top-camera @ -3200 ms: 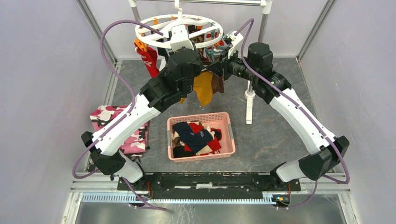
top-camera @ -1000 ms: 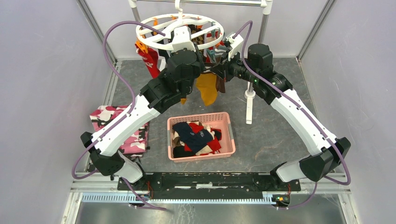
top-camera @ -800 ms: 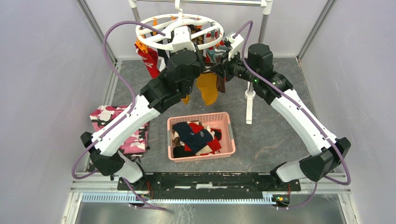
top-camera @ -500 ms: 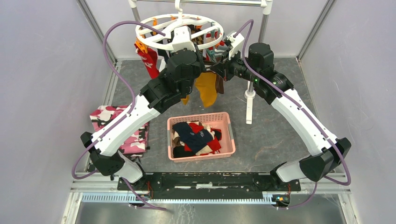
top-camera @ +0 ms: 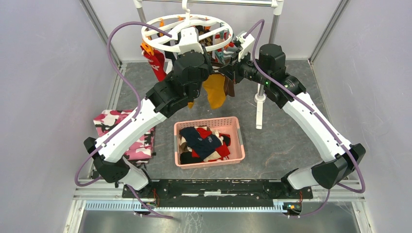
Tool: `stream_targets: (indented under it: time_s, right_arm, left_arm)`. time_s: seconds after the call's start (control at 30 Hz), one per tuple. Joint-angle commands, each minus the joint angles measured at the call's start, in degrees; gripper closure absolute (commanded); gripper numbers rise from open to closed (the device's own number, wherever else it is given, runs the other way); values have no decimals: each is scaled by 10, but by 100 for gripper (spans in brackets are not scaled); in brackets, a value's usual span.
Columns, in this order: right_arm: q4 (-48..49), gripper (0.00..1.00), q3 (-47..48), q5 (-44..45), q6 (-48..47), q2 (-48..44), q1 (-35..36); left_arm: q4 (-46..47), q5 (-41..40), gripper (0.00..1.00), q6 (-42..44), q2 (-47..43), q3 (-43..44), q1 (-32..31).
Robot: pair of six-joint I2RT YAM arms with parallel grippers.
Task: Clip the socks to the hanger
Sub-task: Clamp the sock onto the hanger.
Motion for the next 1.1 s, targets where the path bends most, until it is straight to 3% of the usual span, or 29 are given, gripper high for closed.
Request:
stream_targets:
  time_s: [0.0, 1.07]
  right_arm:
    - [11, 100, -4, -1, -6, -15, 1]
    - [1, 100, -4, -1, -17, -19, 13]
  left_arm:
    - [25, -3, 98, -4, -21, 1, 1]
    - [25, -22, 98, -26, -15, 0, 0]
